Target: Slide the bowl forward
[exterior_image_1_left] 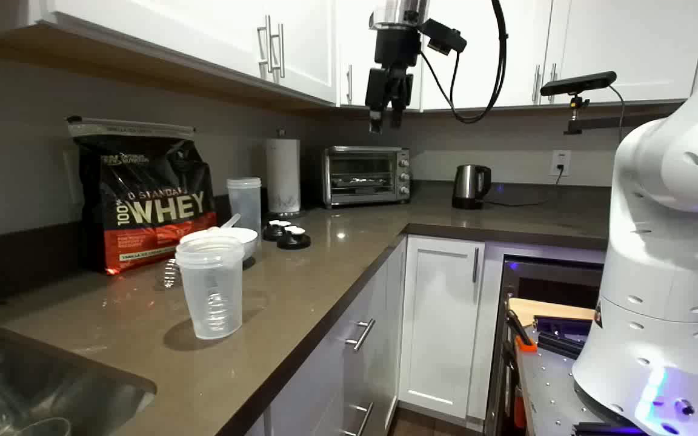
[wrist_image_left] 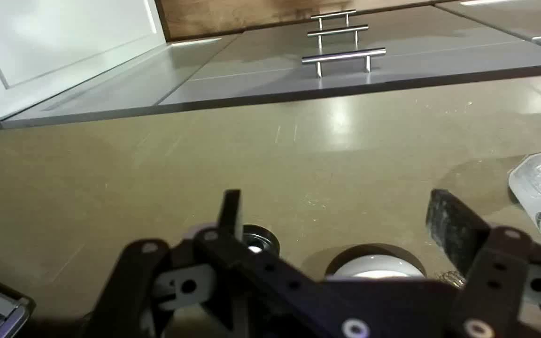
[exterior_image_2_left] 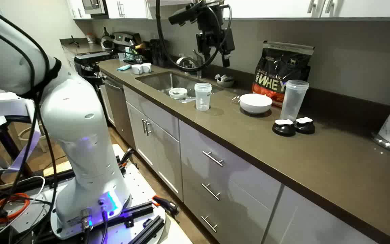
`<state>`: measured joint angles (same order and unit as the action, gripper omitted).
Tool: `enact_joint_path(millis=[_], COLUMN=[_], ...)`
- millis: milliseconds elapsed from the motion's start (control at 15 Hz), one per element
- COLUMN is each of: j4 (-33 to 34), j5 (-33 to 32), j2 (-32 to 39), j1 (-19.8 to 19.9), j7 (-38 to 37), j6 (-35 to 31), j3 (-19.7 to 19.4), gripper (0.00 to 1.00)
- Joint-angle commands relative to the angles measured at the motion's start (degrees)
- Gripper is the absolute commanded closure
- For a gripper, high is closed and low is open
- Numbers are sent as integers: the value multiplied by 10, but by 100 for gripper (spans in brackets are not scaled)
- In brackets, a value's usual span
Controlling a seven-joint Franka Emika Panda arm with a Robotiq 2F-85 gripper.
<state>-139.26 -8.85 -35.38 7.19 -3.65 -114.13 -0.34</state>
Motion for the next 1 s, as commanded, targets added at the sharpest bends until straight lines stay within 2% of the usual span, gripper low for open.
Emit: enact_joint_path(millis=[0, 667, 933], j4=[1, 1, 17], j5=[-3, -3, 6], j2=[0, 0, 49], j1=[-6, -6, -18], j7=[-3, -3, -14], j6=[1, 1, -61], j3=[-5, -5, 3], gripper=[0, 0, 0])
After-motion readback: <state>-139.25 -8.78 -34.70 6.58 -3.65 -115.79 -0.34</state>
